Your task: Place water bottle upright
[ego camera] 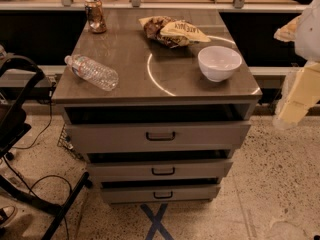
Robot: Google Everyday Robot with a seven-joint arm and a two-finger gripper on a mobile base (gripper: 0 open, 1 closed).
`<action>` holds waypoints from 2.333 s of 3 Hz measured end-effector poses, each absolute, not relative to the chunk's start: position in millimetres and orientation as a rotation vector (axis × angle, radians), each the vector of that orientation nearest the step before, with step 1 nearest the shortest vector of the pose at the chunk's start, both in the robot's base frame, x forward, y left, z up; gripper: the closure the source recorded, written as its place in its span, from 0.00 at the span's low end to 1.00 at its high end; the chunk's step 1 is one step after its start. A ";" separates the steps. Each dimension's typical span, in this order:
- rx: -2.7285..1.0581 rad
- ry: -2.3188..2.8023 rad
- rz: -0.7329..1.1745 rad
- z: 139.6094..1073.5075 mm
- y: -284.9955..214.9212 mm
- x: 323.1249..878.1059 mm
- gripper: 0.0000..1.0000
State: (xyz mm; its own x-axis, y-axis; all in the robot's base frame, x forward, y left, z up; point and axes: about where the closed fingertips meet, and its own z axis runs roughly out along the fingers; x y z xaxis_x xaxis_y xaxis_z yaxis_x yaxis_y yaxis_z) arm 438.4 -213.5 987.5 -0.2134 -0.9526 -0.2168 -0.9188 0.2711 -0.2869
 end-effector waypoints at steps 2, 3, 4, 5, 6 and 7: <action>-1.624 2.247 -0.104 986.4 -201.7 461.9 0.00; -1.502 2.408 -0.113 979.7 -191.5 512.0 0.00; -1.386 2.517 -0.125 984.8 -169.3 566.9 0.00; -1.311 2.514 -0.161 996.9 -123.6 626.5 0.00; -1.301 2.422 -0.157 1009.2 -48.5 668.9 0.00; -1.290 2.412 -0.163 1008.6 -41.2 676.4 0.00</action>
Offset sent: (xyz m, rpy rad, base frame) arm 0.0502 0.0234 -0.0074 0.0745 0.0368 -0.1265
